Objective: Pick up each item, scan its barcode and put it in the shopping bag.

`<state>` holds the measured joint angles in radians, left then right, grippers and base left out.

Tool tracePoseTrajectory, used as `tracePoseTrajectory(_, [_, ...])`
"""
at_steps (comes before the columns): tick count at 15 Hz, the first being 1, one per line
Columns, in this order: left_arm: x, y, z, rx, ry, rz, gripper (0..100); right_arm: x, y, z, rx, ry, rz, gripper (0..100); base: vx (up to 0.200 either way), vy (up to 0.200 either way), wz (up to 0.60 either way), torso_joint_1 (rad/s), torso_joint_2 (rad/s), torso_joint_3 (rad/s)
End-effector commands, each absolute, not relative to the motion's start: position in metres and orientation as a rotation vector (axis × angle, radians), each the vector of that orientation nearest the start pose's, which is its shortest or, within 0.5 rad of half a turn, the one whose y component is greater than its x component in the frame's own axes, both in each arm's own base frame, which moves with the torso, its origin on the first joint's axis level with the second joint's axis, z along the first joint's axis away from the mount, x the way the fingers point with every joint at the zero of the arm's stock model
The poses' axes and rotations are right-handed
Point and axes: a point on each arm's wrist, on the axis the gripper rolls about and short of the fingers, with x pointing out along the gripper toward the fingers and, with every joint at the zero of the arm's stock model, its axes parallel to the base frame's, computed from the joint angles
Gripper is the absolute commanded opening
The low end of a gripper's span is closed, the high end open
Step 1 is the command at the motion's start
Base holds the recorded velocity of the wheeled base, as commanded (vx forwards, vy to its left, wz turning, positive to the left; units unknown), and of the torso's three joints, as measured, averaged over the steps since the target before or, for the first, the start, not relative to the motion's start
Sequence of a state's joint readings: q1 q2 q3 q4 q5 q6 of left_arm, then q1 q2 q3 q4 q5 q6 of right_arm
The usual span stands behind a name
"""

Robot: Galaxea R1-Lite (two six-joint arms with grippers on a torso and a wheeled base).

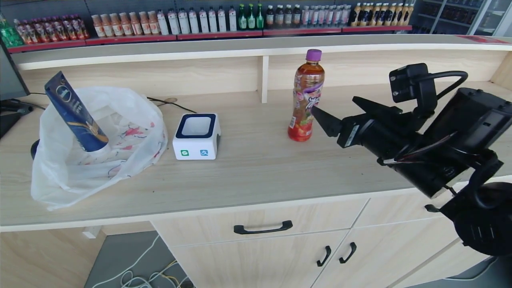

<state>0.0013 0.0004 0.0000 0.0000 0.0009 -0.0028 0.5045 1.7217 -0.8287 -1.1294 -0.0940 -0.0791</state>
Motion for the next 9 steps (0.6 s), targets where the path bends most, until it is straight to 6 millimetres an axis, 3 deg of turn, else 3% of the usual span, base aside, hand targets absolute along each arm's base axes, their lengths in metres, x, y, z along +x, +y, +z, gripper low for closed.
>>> tracePoseTrajectory(1, [-0.023,0.0,0.075,-0.003,0.0,0.002,100,0.297,0.154,0.23,-0.011,-0.237,0.379,100,0.0,0.0,0.0,0.0,0.0,0.0])
tracePoseTrajectory(9, [-0.023,0.0,0.075,-0.003,0.0,0.002,100,0.333,0.173,0.222,-0.01,-0.251,0.381,100,0.0,0.0,0.0,0.0,0.0,0.0])
